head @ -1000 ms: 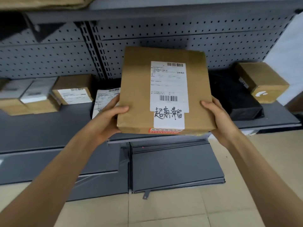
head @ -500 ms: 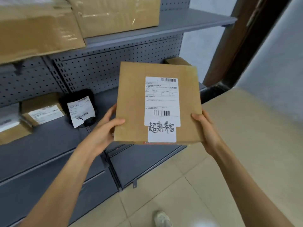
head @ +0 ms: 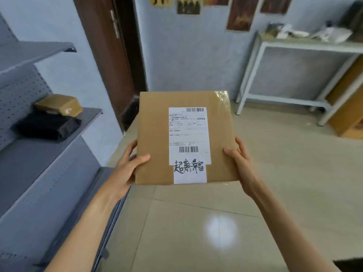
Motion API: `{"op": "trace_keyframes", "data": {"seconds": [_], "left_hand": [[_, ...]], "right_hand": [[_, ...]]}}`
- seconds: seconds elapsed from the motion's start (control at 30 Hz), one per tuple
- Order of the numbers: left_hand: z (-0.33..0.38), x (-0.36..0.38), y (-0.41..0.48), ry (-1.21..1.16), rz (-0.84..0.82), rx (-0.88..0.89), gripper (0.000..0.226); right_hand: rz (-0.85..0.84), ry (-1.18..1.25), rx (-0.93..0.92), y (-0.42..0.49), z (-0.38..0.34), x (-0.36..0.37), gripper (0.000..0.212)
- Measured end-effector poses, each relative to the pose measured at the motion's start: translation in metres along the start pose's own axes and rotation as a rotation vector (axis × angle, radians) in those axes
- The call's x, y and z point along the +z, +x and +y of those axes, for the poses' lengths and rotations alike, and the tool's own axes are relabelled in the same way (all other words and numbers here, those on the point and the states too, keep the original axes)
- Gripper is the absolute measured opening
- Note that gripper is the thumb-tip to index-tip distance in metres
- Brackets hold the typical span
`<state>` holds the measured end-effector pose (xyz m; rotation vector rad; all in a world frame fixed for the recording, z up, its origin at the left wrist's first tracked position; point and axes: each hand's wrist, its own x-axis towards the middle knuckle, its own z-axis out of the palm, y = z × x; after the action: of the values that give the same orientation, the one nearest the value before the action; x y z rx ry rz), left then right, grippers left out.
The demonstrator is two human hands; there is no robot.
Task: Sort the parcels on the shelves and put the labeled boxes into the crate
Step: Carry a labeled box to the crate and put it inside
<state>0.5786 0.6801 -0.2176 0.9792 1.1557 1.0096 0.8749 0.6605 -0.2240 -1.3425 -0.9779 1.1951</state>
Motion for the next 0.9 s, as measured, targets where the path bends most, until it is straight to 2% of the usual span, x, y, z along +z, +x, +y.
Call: {"op": "trace_keyframes", "data": {"seconds": [0.13, 0.3, 0.43, 0.5, 0.6, 0.83, 0.9], "left_hand": [[-0.013, 0.116, 0.017, 0.037, -0.241, -0.03, 0.089], [-0.057, 0.272, 0.009, 0.127, -0.498, -0.107, 0.085], [-0.095, 0.391, -0.017, 0.196, -0.641, -0.175, 0.081], [-0.115, 0.447, -0.031, 0.24, -0.717, -0.194, 0.081], [-0.144, 0.521, -0.047, 0.305, -0.82, -0.213, 0.081], [-0.21, 0.658, -0.062, 0.422, -1.052, -0.313, 0.079], [-0.23, 0.695, -0.061, 0.472, -1.12, -0.331, 0.076]], "right_hand": [[0.229, 0.042, -0.013, -0.046, 0.0, -0.118, 0.063], [0.466, 0.101, 0.006, -0.122, 0.025, -0.263, 0.061], [0.633, 0.133, 0.045, -0.192, 0.05, -0.363, 0.061], [0.714, 0.164, 0.063, -0.224, 0.063, -0.407, 0.055], [0.818, 0.2, 0.096, -0.264, 0.079, -0.464, 0.046], [1.063, 0.288, 0.187, -0.326, 0.127, -0.548, 0.063], [1.125, 0.33, 0.217, -0.336, 0.142, -0.567, 0.059]]}}
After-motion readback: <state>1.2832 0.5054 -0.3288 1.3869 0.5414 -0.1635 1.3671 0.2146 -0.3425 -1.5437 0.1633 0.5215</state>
